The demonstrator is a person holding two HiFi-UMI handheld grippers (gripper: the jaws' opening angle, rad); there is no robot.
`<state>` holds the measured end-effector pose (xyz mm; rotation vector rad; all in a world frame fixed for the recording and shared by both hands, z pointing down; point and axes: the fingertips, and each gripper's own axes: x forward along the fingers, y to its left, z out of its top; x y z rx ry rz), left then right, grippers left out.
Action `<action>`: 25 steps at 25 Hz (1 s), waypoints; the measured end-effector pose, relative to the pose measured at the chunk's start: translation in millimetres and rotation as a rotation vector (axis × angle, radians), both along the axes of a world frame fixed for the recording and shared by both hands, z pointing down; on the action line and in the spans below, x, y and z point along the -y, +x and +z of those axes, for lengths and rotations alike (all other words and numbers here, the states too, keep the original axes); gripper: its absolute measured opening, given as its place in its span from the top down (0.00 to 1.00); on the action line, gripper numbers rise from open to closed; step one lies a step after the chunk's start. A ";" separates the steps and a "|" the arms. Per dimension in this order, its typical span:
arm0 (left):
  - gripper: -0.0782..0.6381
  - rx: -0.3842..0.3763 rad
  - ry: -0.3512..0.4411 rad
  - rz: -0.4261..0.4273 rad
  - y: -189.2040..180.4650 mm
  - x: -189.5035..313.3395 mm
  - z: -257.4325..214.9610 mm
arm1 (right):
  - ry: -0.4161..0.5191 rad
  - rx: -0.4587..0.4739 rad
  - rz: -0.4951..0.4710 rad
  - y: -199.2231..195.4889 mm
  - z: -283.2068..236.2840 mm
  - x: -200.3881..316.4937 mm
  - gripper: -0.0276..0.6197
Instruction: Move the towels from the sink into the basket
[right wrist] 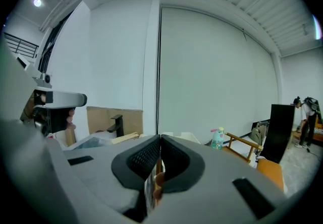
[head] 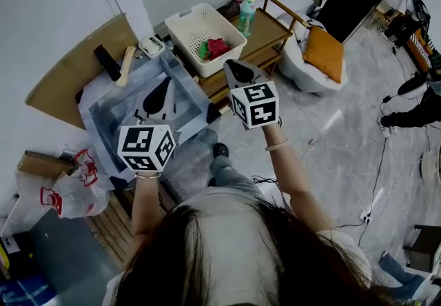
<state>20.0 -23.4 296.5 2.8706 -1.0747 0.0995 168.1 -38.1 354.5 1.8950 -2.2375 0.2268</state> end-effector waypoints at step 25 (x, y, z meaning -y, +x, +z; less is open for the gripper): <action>0.88 -0.006 0.018 0.008 -23.7 -55.1 -5.1 | 0.066 -0.011 -0.010 -38.1 -32.7 -70.3 0.92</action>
